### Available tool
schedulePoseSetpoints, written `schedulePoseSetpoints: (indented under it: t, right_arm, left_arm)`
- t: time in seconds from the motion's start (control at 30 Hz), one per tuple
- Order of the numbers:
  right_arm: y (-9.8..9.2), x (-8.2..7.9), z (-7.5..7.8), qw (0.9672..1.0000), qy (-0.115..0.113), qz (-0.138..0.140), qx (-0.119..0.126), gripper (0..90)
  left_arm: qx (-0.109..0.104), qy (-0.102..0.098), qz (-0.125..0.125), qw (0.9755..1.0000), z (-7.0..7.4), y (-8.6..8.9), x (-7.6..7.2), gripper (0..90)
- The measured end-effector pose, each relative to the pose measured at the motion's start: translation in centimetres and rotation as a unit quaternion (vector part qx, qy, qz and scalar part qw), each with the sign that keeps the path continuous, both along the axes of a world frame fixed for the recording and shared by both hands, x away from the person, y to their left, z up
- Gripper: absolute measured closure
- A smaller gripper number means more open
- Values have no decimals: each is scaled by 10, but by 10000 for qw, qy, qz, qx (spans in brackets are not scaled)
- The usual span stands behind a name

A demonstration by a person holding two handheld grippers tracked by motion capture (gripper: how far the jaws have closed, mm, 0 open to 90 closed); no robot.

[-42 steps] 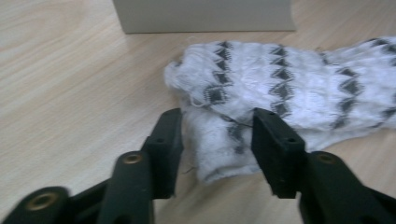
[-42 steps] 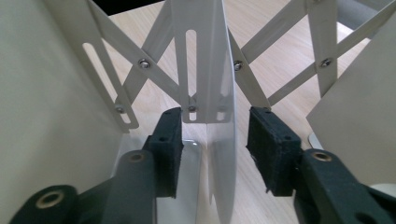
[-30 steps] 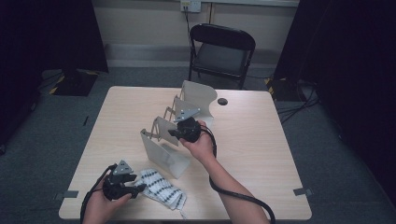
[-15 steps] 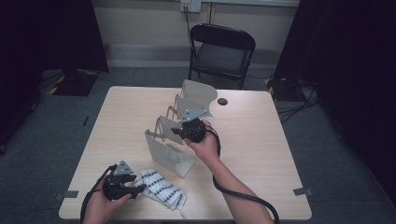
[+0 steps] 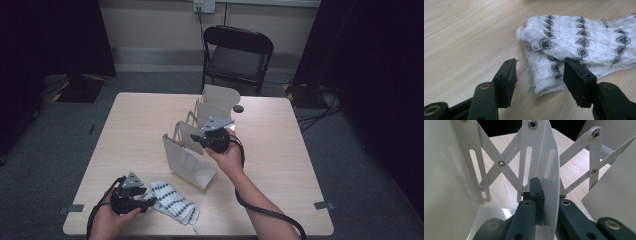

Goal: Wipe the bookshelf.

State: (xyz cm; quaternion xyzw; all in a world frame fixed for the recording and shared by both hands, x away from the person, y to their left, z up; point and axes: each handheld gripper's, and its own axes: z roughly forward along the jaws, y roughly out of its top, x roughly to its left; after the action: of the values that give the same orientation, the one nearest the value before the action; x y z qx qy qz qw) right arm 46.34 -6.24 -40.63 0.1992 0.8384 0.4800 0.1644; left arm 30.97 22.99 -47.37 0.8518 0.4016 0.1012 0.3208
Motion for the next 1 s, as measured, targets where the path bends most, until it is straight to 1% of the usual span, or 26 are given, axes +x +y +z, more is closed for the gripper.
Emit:
schedulePoseSetpoints:
  t: [0.07,0.13,0.2,0.23,0.27,0.33,0.5,0.53,0.6,0.67,0.8,0.9,1.0]
  right_arm:
    - [-4,-1,2,10000,-69,7,-39,880]
    - [-9,-2,4,10000,-59,-5,42,879]
    - [-14,-4,5,9999,-74,16,66,878]
    - [-17,-6,4,9999,-95,33,65,878]
    - [-19,-8,4,9999,-81,51,61,879]
    - [-25,-12,1,9999,-129,68,2,881]
    - [-39,-23,-7,9998,-99,150,-7,894]
    - [-42,-24,-9,9998,-84,155,0,894]
    - [-44,-25,-10,9998,-97,162,20,894]
    - [-51,-27,-12,9999,-51,138,86,895]
    - [-60,-27,-19,9996,91,129,234,895]
    - [-64,-28,-21,9996,112,105,249,894]
    - [-64,-29,-24,9997,124,78,198,875]
  left_arm:
    - [-40,-1,26,10000,0,-1,0,441]
    - [-20,2,11,10000,0,-1,0,443]
    - [-44,-5,22,10000,-1,-2,0,443]
    - [-23,-6,7,10000,0,-2,1,444]
    - [-36,6,14,10000,0,-3,1,444]
    - [-15,4,-5,10000,0,-2,1,445]
    - [-71,29,22,10000,-2,-4,0,445]
    - [-86,56,11,9999,-1,-4,1,445]
    - [-92,47,-3,9999,-1,-4,1,445]
    - [-177,95,17,9998,-2,-6,1,452]
    - [-240,157,-24,9996,-2,-7,3,471]
    - [-277,194,-24,9994,-3,-8,3,476]
    - [-307,211,-59,9993,-2,-9,3,490]
